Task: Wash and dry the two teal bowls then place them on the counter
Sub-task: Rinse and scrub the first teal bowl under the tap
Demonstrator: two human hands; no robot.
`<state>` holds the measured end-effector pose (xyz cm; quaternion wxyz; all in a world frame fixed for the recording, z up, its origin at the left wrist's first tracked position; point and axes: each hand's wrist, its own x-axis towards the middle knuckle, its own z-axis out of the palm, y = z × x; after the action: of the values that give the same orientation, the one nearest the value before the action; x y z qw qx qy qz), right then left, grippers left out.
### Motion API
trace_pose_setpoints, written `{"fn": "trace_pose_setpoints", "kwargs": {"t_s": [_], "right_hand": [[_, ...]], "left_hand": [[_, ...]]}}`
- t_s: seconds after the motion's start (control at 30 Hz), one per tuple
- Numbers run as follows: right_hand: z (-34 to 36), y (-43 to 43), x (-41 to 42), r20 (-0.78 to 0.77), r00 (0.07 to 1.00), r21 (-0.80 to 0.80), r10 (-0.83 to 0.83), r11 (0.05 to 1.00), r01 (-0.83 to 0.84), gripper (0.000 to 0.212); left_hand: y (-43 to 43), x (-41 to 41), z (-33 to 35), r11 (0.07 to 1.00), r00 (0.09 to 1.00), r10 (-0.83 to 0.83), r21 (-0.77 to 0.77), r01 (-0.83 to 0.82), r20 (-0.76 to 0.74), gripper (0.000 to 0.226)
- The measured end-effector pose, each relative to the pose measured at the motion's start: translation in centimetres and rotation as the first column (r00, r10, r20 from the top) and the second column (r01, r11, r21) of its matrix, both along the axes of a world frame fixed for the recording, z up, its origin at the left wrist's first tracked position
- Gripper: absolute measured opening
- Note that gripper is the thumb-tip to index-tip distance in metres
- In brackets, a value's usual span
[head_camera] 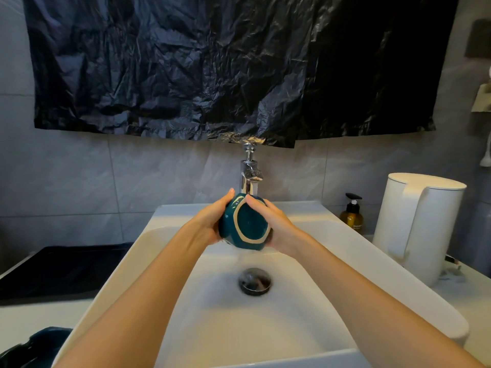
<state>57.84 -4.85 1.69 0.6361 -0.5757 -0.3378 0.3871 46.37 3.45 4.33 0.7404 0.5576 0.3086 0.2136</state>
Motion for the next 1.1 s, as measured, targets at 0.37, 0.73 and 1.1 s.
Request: {"fn": "trace_pose_setpoints", "kwargs": {"t_s": [0.37, 0.73, 1.1], "right_hand": [[0.4, 0.3, -1.1, -0.049, 0.997, -0.100, -0.057, 0.994, 0.052, 0.053], [-0.8, 2.5, -1.1, -0.042, 0.966, -0.040, -0.254, 0.967, 0.252, 0.038], [-1.4, 2.4, -0.7, -0.009, 0.963, -0.053, -0.270, 0.962, 0.269, 0.036]], "left_hand": [[-0.3, 1.5, -1.4, 0.963, 0.980, 0.197, 0.184, -0.195, 0.008, 0.043], [-2.0, 2.8, -1.9, 0.907, 0.927, 0.372, 0.197, -0.373, 0.048, 0.030], [-1.2, 2.1, -2.3, 0.945, 0.951, 0.309, 0.109, -0.309, 0.022, 0.031]]}}
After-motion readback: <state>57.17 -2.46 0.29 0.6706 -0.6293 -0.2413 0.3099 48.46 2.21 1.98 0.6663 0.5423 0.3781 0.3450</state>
